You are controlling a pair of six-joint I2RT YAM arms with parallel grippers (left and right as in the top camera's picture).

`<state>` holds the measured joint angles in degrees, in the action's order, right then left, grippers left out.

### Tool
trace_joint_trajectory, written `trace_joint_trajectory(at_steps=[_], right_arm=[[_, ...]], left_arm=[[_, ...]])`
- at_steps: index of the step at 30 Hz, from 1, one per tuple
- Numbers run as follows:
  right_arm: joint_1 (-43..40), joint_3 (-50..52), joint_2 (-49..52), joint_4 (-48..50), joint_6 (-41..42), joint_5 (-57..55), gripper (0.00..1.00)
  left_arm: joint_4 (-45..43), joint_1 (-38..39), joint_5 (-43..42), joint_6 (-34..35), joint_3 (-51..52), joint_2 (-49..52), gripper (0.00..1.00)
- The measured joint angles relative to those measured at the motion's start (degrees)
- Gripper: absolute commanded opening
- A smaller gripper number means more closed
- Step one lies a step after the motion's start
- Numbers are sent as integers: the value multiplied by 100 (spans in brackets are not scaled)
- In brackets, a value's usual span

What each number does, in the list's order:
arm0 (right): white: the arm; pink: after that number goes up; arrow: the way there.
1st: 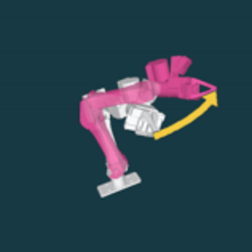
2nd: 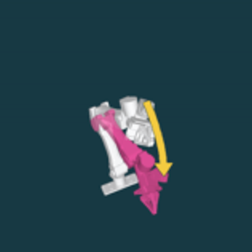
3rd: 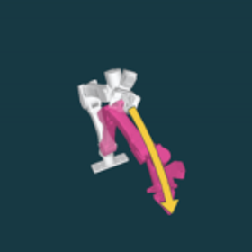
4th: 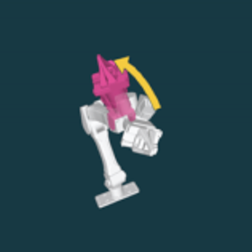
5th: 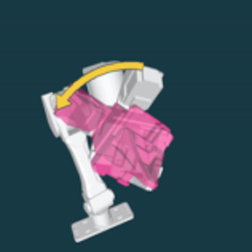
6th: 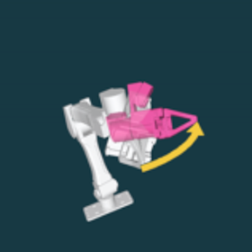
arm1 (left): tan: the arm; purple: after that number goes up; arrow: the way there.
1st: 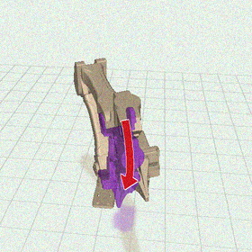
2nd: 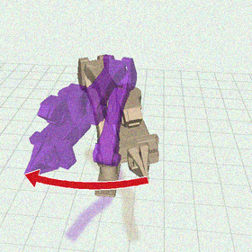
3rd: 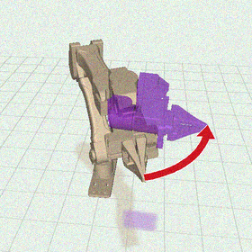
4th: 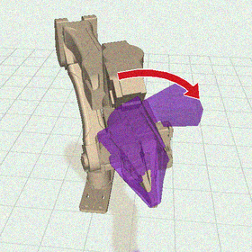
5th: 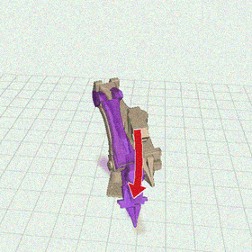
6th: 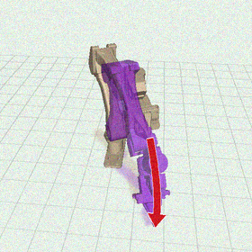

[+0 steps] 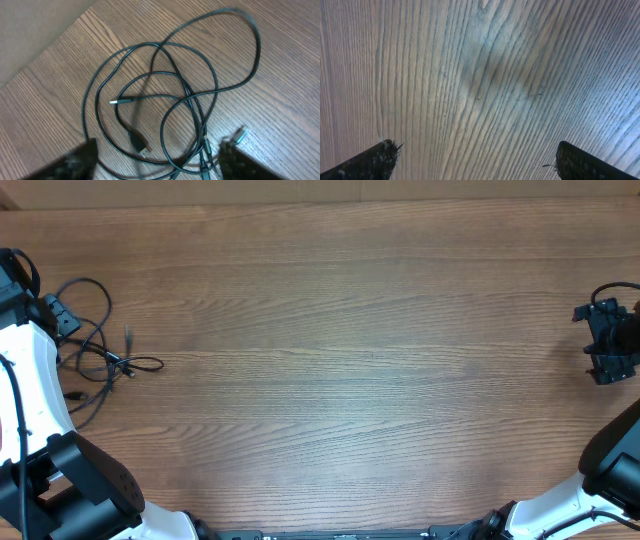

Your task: Untangle cables

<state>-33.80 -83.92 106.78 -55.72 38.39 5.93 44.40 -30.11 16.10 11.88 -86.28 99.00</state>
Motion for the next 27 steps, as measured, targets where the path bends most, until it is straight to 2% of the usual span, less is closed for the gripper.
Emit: trace_joint_trajectory(at_steps=[2, 13, 27], right_arm=[[0, 0, 0, -2, 0, 2, 100], [0, 0, 0, -2, 0, 2, 100], [0, 0, 0, 0, -2, 2, 100]], left_arm=[[2, 0, 0, -20, 0, 0, 100], [83, 0, -387, -2, 0, 0, 100], [813, 142, -2756, -2, 0, 0, 99]])
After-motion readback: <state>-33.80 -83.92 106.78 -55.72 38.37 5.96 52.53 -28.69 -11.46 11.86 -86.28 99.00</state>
